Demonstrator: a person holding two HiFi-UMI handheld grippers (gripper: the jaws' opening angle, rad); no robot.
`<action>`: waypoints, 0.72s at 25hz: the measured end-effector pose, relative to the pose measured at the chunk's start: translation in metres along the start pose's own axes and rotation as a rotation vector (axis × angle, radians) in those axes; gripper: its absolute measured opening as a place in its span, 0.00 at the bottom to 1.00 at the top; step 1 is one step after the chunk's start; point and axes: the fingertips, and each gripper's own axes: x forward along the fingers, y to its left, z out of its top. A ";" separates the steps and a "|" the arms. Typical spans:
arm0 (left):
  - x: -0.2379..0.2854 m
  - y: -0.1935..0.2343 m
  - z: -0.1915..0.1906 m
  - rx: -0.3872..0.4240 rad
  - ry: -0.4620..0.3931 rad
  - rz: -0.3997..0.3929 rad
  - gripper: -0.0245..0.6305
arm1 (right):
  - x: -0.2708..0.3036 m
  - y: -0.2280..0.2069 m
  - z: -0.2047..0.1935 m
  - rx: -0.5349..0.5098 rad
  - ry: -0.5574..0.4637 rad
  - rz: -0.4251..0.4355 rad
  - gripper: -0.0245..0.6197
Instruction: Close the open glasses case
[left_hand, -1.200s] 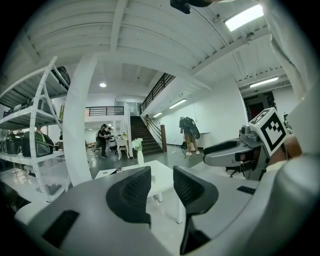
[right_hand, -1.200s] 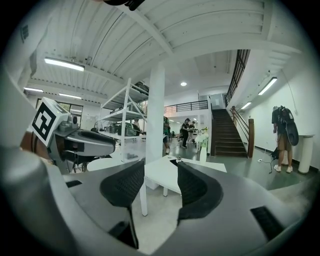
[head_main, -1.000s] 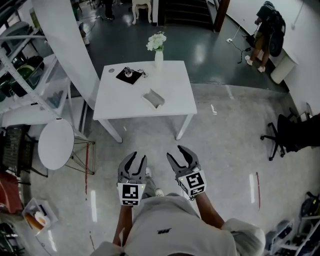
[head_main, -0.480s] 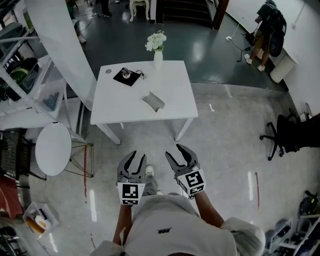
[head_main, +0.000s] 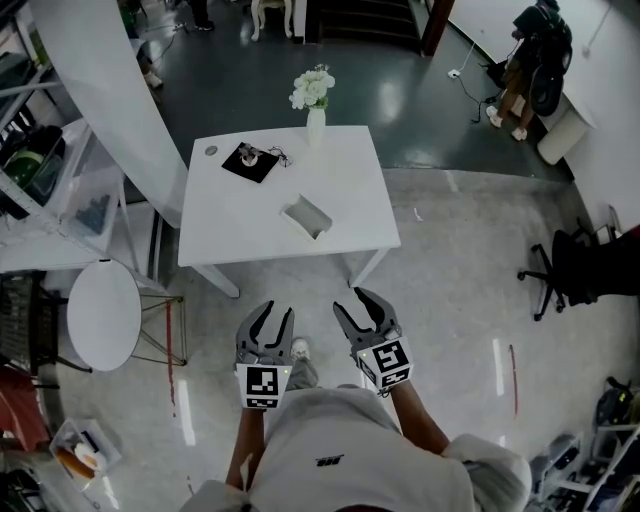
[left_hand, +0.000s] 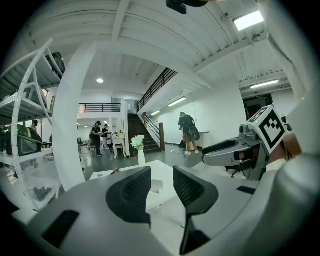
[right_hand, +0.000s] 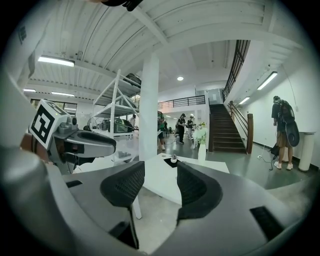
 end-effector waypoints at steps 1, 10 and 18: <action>0.005 0.004 0.000 0.002 0.002 -0.003 0.27 | 0.006 -0.002 0.001 0.002 0.005 -0.002 0.36; 0.053 0.046 -0.002 0.019 0.016 -0.039 0.27 | 0.063 -0.017 0.011 0.013 0.034 -0.028 0.36; 0.090 0.076 0.004 0.030 0.002 -0.084 0.27 | 0.103 -0.032 0.020 0.016 0.020 -0.067 0.35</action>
